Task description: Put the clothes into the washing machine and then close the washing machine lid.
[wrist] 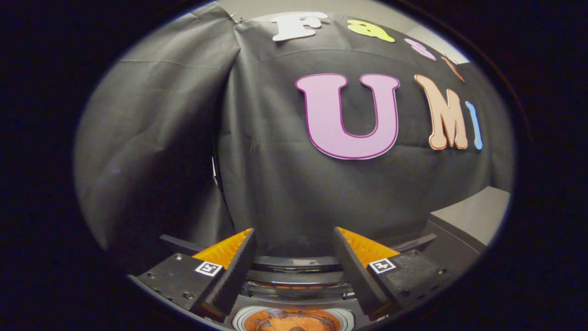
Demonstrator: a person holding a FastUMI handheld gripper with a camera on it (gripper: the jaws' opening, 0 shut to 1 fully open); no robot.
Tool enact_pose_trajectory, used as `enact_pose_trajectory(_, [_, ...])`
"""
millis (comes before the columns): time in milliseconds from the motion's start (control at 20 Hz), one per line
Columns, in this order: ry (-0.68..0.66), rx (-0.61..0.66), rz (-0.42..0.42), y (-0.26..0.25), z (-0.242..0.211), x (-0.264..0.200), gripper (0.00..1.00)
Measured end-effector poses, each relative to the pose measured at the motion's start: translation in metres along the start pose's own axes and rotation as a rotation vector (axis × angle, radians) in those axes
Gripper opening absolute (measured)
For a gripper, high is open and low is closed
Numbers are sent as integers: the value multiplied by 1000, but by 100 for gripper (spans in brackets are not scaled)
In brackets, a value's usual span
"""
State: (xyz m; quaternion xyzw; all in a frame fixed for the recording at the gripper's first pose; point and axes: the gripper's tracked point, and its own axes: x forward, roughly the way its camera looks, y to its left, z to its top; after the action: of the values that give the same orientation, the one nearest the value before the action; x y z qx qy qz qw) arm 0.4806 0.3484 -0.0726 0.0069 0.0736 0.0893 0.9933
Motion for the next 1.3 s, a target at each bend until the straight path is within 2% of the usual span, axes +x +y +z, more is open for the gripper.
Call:
enact_pose_trajectory(550, [-126, -7, -19, -2, 4, -3, 100])
enact_pose_trajectory(1300, [-183, -11, -33, -3, 6, -6, 100])
